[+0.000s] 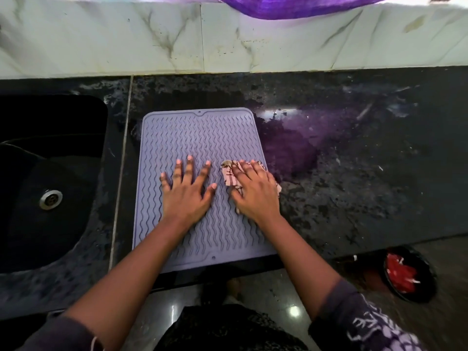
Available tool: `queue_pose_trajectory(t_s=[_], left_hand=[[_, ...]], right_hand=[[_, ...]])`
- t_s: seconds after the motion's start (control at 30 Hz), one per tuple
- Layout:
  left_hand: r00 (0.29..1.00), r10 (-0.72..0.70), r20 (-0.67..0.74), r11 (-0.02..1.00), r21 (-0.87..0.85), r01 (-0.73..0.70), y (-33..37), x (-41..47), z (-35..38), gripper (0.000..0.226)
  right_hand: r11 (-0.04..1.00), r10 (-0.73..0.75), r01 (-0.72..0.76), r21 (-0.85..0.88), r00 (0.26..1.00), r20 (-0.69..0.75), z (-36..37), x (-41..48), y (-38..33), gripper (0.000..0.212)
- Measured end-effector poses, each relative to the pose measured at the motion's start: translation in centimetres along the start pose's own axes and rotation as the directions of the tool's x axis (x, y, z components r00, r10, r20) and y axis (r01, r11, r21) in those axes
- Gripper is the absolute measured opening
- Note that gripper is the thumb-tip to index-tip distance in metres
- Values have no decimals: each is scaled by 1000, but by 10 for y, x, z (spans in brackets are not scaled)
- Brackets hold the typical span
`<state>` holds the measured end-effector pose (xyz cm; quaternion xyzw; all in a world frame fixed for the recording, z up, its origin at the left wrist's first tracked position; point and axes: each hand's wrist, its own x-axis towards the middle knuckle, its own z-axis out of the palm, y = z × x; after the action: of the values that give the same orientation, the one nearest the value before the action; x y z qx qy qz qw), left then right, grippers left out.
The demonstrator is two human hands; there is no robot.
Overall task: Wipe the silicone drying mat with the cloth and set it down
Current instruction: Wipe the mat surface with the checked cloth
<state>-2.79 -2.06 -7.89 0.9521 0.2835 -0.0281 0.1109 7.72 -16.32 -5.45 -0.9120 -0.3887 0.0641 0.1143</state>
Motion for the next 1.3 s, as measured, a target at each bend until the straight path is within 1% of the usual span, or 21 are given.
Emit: queue_pose_trajectory(t_s=[0.13, 0.3, 0.37, 0.4, 0.47, 0.5, 0.53, 0.6, 0.7, 0.77, 0.87, 1.0, 1.07, 1.13, 1.2, 1.3], left_hand=[[1000, -20, -7, 1000, -12, 20, 4, 0, -3, 62], [1000, -23, -5, 1000, -7, 23, 3, -1, -2, 61], [1000, -23, -3, 1000, 2, 23, 3, -1, -2, 61], [1000, -19, -5, 1000, 5, 19, 3, -1, -2, 61], [1000, -16, -10, 1000, 2, 16, 2, -1, -2, 61], [1000, -16, -13, 1000, 1, 16, 2, 0, -1, 61], [1000, -16, -15, 1000, 2, 16, 2, 0, -1, 61], [1000, -16, -13, 1000, 2, 16, 2, -1, -1, 61], [1000, -17, -24, 1000, -9, 17, 2, 0, 0, 61], [1000, -19, -23, 1000, -10, 19, 2, 0, 0, 61], [1000, -20, -19, 1000, -12, 20, 2, -1, -1, 61], [999, -16, -29, 1000, -9, 16, 1, 0, 0, 62], [999, -17, -30, 1000, -5, 17, 1, 0, 0, 62], [1000, -14, -26, 1000, -4, 13, 1, 1, 1, 62], [999, -12, -31, 1000, -6, 11, 1, 1, 1, 62], [999, -11, -42, 1000, -8, 11, 1, 0, 1, 62]], right_hand=[[1000, 9, -9, -8, 1000, 17, -3, -18, -4, 51], [998, 8, -5, -56, 998, 64, -6, -103, -14, 54], [1000, 17, -15, -27, 996, 83, -13, -103, -12, 50], [999, 49, -51, 17, 994, 97, -17, -95, -12, 46], [988, 110, -115, 105, 993, 50, -20, -73, -11, 46], [987, 123, -125, 101, 992, 20, -17, -62, -12, 47], [991, 118, -118, 67, 993, 0, -13, -54, -15, 49], [993, 116, -116, -5, 993, 23, -1, -48, -20, 54], [992, 116, -114, -54, 992, 40, 4, -55, -22, 55], [991, 109, -107, -79, 994, 28, 1, -74, -22, 55], [992, 106, -100, -80, 991, 78, 0, -115, -25, 57], [989, 92, -79, -121, 990, 110, -9, -147, -29, 49], [994, 100, -95, -45, 989, 108, -17, -140, -28, 47], [985, 154, -157, 64, 986, 60, -23, -120, -26, 49], [984, 168, -169, 59, 986, 11, -18, -91, -23, 51], [987, 161, -158, -43, 984, 80, -1, -72, -22, 55]])
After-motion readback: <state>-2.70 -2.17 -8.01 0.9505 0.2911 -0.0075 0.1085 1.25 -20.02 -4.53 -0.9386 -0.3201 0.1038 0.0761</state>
